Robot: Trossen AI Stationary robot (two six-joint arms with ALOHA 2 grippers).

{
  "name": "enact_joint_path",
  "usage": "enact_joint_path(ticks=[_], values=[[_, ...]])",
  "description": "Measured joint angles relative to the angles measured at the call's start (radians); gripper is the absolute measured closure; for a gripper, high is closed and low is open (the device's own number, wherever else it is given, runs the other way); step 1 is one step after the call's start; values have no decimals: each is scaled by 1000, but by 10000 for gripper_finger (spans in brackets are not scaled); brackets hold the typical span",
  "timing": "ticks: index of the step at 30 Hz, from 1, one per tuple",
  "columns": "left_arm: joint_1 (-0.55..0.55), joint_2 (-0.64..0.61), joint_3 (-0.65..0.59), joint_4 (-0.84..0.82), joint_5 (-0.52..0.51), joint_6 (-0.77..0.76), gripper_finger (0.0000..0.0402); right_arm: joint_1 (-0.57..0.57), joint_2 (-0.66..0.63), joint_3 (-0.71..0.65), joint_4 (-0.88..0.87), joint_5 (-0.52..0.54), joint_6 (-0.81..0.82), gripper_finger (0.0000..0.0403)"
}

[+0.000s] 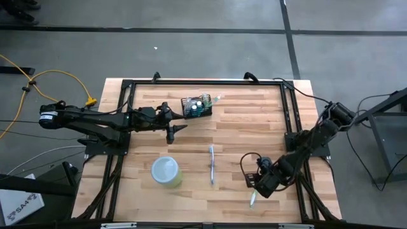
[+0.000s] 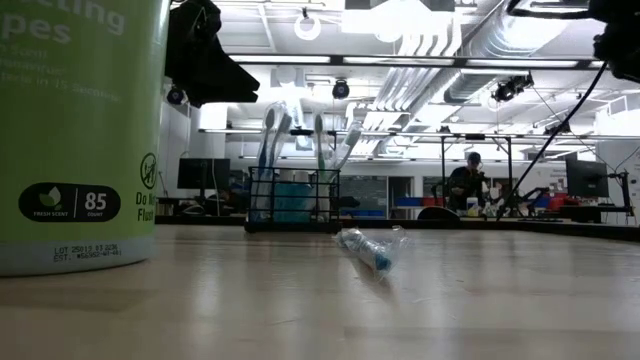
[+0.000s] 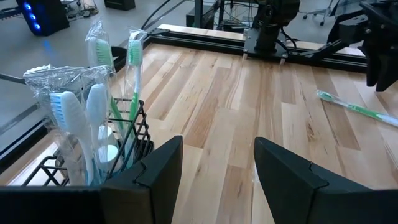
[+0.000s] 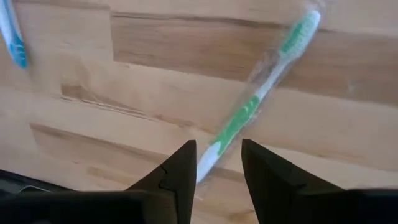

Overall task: Pick & Place toothbrushing station
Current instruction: Put the green toothbrush into the black bin mesh mesh organizer

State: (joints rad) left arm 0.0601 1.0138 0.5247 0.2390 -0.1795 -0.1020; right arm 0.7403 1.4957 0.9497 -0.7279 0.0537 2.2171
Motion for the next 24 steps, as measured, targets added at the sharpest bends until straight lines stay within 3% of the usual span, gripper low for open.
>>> enact_joint_path(ticks=[13, 24], values=[[0, 0, 0, -1, 0, 46, 208, 0, 149, 1, 166, -105, 64, 298], [0, 0, 0, -10, 0, 45, 208, 27, 232, 3, 184, -141, 160, 298]])
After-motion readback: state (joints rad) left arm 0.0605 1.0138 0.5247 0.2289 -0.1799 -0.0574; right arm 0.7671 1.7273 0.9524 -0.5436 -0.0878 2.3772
